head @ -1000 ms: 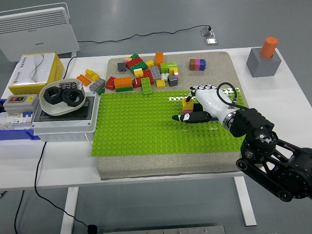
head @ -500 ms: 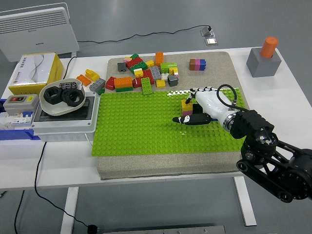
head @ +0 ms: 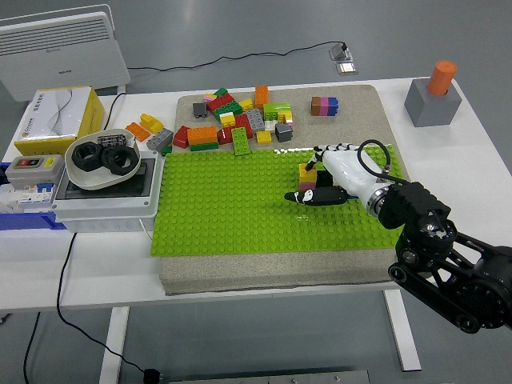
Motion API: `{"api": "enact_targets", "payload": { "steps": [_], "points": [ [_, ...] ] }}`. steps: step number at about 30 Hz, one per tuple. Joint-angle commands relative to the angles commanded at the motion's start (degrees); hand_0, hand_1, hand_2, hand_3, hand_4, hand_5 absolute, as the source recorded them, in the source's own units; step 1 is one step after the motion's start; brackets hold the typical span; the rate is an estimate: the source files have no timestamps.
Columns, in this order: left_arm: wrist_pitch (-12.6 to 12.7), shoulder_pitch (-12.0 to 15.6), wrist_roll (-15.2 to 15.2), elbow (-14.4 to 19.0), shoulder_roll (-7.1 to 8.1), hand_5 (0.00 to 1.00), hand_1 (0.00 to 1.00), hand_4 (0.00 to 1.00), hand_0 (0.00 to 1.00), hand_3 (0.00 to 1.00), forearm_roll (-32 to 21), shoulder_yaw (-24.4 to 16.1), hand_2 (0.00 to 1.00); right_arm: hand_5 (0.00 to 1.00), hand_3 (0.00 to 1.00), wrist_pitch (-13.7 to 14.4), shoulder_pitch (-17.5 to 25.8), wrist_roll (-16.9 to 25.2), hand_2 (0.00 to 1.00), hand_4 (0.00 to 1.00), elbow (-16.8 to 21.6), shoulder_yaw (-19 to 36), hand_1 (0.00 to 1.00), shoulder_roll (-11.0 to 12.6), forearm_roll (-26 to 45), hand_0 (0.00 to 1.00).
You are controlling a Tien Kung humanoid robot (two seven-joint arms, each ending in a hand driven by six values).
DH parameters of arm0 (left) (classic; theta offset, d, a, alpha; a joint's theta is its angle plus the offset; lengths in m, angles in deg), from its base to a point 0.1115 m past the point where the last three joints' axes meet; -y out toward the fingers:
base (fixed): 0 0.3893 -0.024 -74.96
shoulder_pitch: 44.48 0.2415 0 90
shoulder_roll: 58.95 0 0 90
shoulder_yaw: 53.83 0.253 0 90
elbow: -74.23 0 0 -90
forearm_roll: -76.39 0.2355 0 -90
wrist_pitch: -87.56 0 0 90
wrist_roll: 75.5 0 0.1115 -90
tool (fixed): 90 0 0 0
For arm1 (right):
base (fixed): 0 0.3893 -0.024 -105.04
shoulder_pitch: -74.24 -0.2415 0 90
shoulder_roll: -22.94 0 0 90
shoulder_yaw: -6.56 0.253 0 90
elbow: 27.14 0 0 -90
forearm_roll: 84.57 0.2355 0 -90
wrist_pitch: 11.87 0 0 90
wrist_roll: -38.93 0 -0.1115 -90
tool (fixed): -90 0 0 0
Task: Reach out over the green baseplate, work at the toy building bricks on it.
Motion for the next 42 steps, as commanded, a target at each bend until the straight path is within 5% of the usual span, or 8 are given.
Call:
{"api": "enact_targets", "payload": {
  "steps": [20, 32, 42],
  "points": [
    [-0.08, -0.09, 0.02, 0.04, 0.14, 0.426, 0.731, 0.637, 0.792, 0.453, 0.0, -0.07, 0.642, 0.857, 0.663, 0.94, -0.25, 0.56, 0.926, 0.998, 0.4, 0.44, 0.939, 0.26, 0.75, 0.998],
    [0.27, -0.04, -0.07, 0.15, 0.04, 0.425, 0.73, 0.637, 0.791, 0.453, 0.0, 0.3, 0.643, 0.821, 0.663, 4.16, -0.86, 3.87, 0.909, 0.998, 1.6, 2.55, 0.921, 0.85, 4.21, 0.998],
    [1.32, -0.4, -1.93, 0.39, -0.54, 0.427, 0.73, 0.637, 0.792, 0.453, 0.0, 2.68, 0.644, 0.771, 0.661, 8.05, 2.69, 5.89, 0.896, 0.998, 6.5, 7.45, 0.905, 1.31, 4.72, 0.998]
  ]
}}
